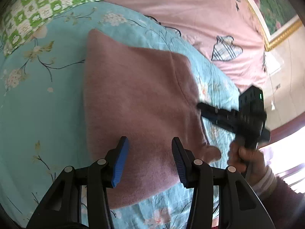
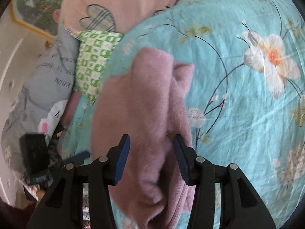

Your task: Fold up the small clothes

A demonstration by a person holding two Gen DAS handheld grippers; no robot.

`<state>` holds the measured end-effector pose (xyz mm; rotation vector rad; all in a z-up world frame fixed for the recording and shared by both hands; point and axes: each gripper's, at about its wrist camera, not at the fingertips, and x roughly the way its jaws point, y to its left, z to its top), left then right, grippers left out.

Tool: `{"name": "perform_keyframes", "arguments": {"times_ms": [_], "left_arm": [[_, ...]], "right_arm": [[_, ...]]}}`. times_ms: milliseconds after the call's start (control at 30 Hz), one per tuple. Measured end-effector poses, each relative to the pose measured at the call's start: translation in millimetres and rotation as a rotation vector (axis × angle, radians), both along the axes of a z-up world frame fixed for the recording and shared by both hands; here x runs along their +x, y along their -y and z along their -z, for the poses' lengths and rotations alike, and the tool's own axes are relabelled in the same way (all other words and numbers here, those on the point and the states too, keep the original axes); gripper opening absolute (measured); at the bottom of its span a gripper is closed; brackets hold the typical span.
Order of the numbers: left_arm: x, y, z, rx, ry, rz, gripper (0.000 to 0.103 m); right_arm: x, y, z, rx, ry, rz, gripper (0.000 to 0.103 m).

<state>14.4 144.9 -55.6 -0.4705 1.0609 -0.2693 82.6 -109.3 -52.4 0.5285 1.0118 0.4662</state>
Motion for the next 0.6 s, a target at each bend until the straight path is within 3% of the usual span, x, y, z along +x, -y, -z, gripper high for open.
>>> {"name": "perform_keyframes", "arguments": {"times_ms": [133,233,267,300,367,500,567,600], "left_arm": [[-6.1,7.7,10.8,0.042,-0.013,0.029,0.048],[-7.0,8.2,13.9,0.047,-0.009,0.034,0.048],[-6.1,7.1,14.7,0.045,-0.009,0.033,0.048],[-6.4,6.3,14.9,0.043,-0.011,0.032,0.048],[-5.1,5.6,14.4,0.043,-0.011,0.029,0.048],[-8.7,4.5,11.7,0.047,-0.006,0.035,0.048],[-9.7,5.6,16.1,0.047,-0.02,0.037,0.048],[-9.9,6.4,19.3,0.053,-0.034,0.035,0.048]], "right_arm": [[20.8,4.5,-2.8,0.054,0.018,0.039,0.048],[35.0,1.7,-5.5,0.059,0.023,0.038,0.035],[40.5,-0.3,-5.4,0.056,0.018,0.032,0.025],[44.6,-2.2,-5.0,0.055,0.008,0.023,0.008],[49.8,-9.1,-14.6,0.028,0.029,0.0,0.008],[47.0,-18.1,-62.2,0.03,0.209,-0.021,0.008],[56.9,-21.2,-56.5,-0.048,0.171,-0.015,0.007],[65.1,-21.1,-41.4,-0.079,0.102,-0.02,0.007]]}}
